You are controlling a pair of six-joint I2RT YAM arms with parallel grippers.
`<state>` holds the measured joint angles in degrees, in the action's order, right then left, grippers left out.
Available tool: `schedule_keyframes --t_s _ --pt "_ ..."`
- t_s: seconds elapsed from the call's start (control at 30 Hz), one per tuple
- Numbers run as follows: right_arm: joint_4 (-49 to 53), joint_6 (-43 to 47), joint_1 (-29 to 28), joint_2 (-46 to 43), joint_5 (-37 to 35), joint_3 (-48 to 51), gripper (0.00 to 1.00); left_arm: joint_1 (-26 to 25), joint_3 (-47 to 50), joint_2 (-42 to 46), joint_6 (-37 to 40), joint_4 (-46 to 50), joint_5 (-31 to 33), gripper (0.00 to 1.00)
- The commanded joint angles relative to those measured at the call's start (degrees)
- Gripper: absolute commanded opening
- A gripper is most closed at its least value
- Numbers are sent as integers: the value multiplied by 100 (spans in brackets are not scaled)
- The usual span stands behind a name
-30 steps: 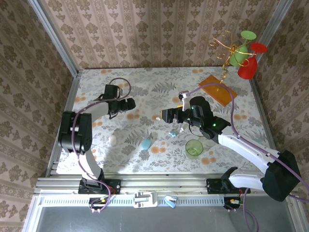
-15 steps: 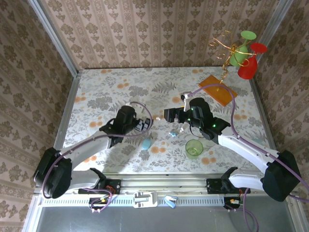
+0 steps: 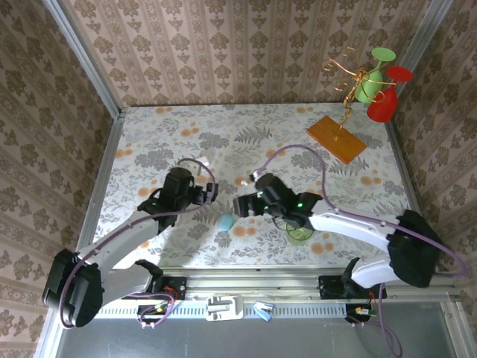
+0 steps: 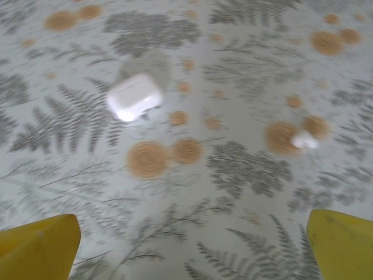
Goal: Insert the wireless bluetooth earbuds into the charging case
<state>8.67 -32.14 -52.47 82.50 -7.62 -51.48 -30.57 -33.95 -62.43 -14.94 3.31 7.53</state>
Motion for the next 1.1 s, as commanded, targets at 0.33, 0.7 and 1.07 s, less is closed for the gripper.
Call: schedule_keyframes --t_s 0.33,0.7,1.07 --pt "2457 -1182 -677 2481 95 -2410 77 1166 221 574 -581 374 -117 100" --pt "2844 -777 -668 3241 556 -3180 63 1286 142 469 -479 308 -278 100" --pt "2338 342 -678 3390 683 -3237 60 1330 204 417 -456 170 -340 100"
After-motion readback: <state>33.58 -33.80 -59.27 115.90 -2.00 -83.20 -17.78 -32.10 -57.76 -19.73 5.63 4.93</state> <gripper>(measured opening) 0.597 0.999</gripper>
